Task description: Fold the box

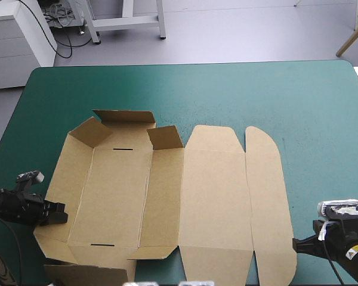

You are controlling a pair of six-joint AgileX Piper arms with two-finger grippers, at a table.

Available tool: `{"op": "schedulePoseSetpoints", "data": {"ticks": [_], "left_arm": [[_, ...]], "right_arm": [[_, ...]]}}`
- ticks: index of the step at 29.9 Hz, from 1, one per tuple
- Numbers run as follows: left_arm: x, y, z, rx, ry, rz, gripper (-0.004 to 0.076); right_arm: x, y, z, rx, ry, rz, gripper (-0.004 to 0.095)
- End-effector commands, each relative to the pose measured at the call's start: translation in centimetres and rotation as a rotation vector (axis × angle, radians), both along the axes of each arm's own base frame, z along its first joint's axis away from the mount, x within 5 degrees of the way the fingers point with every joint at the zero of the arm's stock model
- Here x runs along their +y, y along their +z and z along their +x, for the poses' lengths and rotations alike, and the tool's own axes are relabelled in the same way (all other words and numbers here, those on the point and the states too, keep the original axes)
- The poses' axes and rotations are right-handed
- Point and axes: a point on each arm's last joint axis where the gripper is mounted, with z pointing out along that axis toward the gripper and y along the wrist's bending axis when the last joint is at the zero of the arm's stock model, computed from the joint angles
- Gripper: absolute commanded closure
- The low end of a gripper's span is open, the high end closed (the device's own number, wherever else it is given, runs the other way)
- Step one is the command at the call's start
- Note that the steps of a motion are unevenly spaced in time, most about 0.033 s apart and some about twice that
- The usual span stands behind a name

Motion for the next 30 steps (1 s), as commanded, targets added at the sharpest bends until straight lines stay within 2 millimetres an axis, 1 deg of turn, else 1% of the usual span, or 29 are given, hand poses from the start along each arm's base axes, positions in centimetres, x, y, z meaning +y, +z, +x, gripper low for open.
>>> {"op": "schedulePoseSetpoints", "data": {"ticks": [1,5,8,10,14,18,21,23,27,30], "left_arm": [[-0.5,1.0,-0.5,0.039,-0.066,-0.015,0.0734],[-1.0,2.5,1.0,0.007,-0.095,0.026,0.0734],[-1.8,4.2,2.2,-0.032,-0.189,0.108,0.0734],[-2.5,5.4,3.3,-0.065,-0.223,0.148,0.0734],[-3.7,8.2,5.6,-0.187,-0.288,0.243,0.0734],[-5.5,11.1,7.4,-0.314,-0.400,0.389,0.0734],[-7.3,13.2,8.5,-0.411,-0.496,0.525,0.0734],[-8.7,14.0,9.3,-0.464,-0.573,0.609,0.0734],[-11.7,14.7,11.1,-0.593,-0.679,0.716,0.0734],[-14.1,14.5,12.2,-0.693,-0.773,0.792,0.0734]], "right_arm": [[0.0,1.1,0.4,-0.073,-0.008,0.000,0.0887],[0.0,1.1,0.4,-0.073,-0.008,0.000,0.0886],[0.0,1.1,0.4,-0.073,-0.008,0.000,0.0887],[0.0,1.1,0.4,-0.073,-0.008,0.000,0.0887],[0.0,1.1,0.4,-0.073,-0.008,0.000,0.0887],[0.0,1.1,0.4,-0.073,-0.008,0.000,0.0887],[0.0,1.1,0.4,-0.073,-0.008,0.000,0.0894],[0.0,1.1,0.4,-0.073,-0.008,0.000,0.0896],[0.0,1.1,0.4,-0.073,-0.008,0.000,0.0896],[0.0,1.1,0.4,-0.073,-0.008,0.000,0.0896]]}}
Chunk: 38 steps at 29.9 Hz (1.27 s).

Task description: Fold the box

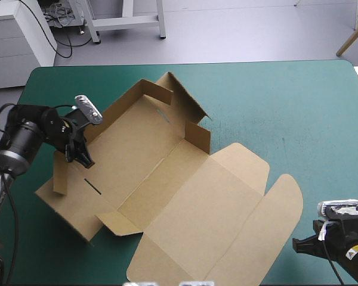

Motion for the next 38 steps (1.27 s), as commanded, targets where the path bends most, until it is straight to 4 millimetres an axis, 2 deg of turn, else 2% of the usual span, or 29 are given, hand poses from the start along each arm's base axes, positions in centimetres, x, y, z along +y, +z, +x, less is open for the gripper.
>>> {"op": "schedulePoseSetpoints", "data": {"ticks": [1,8,16,24,31,35,38], "left_arm": [[-3.0,2.0,1.2,-0.224,-0.139,0.076,0.0734],[-8.6,1.9,2.5,-0.445,-0.349,0.147,0.0734],[-14.1,3.2,1.4,-0.692,-0.600,0.168,0.0734],[-17.0,3.1,-0.6,-0.707,-0.705,0.194,0.0734],[-18.3,3.5,-2.1,-0.773,-0.600,0.295,0.0734],[-19.1,2.9,-3.8,-0.869,-0.607,0.349,0.0734],[-19.3,1.4,-4.9,-0.906,-0.576,0.364,0.0734]], "right_arm": [[0.0,1.1,0.4,-0.073,-0.008,0.000,0.0896],[0.0,1.1,0.4,-0.073,-0.008,0.000,0.0896],[0.0,1.1,0.4,-0.073,-0.008,0.000,0.0896],[0.0,1.1,0.4,-0.073,-0.008,0.000,0.0896],[0.0,1.1,0.4,-0.073,-0.008,0.000,0.0896],[0.0,1.1,0.4,-0.074,0.001,-0.010,0.0896],[0.0,1.1,0.4,-0.074,0.010,-0.020,0.0896]]}}
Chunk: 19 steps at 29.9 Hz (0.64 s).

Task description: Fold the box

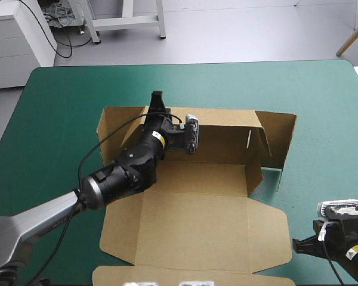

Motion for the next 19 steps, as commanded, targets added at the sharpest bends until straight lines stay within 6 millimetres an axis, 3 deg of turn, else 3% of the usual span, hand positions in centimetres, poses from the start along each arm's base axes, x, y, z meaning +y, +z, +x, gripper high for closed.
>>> {"op": "schedulePoseSetpoints", "data": {"ticks": [1,9,19], "left_arm": [[0.3,1.7,-1.7,-0.148,0.019,-0.064,0.0734],[-0.5,-0.5,-4.4,-0.231,0.039,-0.051,0.0734],[0.4,-1.7,-4.5,-0.229,0.101,-0.046,0.0734]], "right_arm": [[0.0,1.1,0.4,-0.074,0.001,-0.010,0.0896],[0.0,1.1,0.4,-0.073,0.017,-0.027,0.0896],[0.0,1.1,0.4,-0.074,0.023,-0.031,0.0888]]}}
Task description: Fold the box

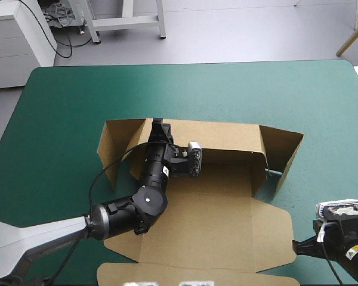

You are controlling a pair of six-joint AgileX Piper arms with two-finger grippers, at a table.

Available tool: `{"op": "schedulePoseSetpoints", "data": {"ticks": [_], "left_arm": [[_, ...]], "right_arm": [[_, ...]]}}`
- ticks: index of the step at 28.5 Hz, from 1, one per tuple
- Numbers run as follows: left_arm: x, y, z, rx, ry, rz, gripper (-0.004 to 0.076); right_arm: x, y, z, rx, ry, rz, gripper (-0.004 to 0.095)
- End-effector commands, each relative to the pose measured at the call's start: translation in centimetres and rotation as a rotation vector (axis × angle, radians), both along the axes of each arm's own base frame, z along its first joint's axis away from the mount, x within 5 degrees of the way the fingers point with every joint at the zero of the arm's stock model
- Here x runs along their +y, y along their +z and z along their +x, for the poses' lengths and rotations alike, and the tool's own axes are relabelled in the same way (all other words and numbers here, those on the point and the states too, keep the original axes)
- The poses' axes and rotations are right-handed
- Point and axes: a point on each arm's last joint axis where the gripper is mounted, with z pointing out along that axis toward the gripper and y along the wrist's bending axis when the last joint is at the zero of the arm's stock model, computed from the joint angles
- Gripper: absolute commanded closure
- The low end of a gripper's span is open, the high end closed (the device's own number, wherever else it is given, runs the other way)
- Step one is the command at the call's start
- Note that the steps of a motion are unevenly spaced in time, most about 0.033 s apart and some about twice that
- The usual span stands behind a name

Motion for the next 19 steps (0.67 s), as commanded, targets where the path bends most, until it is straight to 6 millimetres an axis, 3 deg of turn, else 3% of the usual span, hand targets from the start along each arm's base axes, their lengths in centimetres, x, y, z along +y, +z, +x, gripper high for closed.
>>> {"op": "schedulePoseSetpoints", "data": {"ticks": [1,6,15,16,19], "left_arm": [[0.64,2.30,-0.27,-0.085,0.025,-0.044,0.0734],[0.57,2.28,-0.28,-0.083,0.017,-0.044,0.0734],[0.28,2.15,-0.36,-0.066,-0.014,-0.051,0.0734],[0.28,2.15,-0.36,-0.066,-0.014,-0.051,0.0734],[0.28,2.15,-0.36,-0.066,-0.014,-0.051,0.0734]], "right_arm": [[-0.03,1.06,0.38,-0.072,-0.003,-0.002,0.0877],[-0.03,1.06,0.38,-0.071,-0.004,-0.001,0.0735],[-0.04,1.05,0.38,-0.071,-0.008,0.000,0.0158],[-0.04,1.05,0.38,-0.071,-0.008,0.000,0.0119],[-0.04,1.05,0.38,-0.071,-0.008,0.000,0.0122]]}}
